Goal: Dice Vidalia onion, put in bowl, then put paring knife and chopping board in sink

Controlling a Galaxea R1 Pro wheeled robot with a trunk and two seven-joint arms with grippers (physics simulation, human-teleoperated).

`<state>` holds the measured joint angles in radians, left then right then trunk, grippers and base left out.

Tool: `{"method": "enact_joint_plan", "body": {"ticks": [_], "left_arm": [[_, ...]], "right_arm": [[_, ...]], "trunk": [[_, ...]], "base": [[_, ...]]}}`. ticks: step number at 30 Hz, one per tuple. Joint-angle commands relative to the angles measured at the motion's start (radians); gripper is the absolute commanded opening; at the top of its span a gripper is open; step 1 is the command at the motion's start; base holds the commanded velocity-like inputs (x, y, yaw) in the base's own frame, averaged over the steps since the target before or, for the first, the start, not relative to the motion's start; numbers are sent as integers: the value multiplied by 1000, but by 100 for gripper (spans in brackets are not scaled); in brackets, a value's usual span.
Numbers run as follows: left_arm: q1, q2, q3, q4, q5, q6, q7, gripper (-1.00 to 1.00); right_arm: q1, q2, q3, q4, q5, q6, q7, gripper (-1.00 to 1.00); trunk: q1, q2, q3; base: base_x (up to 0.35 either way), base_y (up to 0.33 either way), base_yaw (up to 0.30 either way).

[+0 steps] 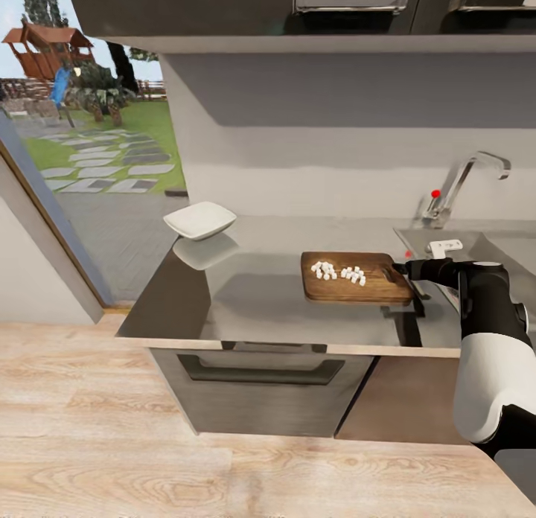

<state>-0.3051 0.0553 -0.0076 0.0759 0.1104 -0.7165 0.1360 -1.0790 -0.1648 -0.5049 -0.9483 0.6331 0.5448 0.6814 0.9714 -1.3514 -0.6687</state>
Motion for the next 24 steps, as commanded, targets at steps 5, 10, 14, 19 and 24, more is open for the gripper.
{"method": "enact_joint_plan", "body": {"ticks": [5,10,14,19,24], "left_arm": [[-2,0,-2,4,6,-6,-2,100],[-2,0,-2,4,6,-6,-2,100],[-2,0,-2,4,6,-6,-2,100],[-2,0,-2,4,6,-6,-2,100],[-2,0,-2,4,6,-6,-2,100]], "right_arm": [[-1,1,-2,-1,10,1,9,100],[-1,0,-2,-1,10,1,9,100],[-1,1,-1,-1,10,1,9,100],[-1,1,-1,-1,10,1,9,100],[-1,2,0,0,10,1,9,100]], "trunk": [[0,-1,-9],[0,-1,-17],[0,-1,-23],[0,-1,-31],[0,-1,-39]], "base": [[1,0,0],[0,0,0],[0,0,0],[0,0,0],[0,0,0]]}}
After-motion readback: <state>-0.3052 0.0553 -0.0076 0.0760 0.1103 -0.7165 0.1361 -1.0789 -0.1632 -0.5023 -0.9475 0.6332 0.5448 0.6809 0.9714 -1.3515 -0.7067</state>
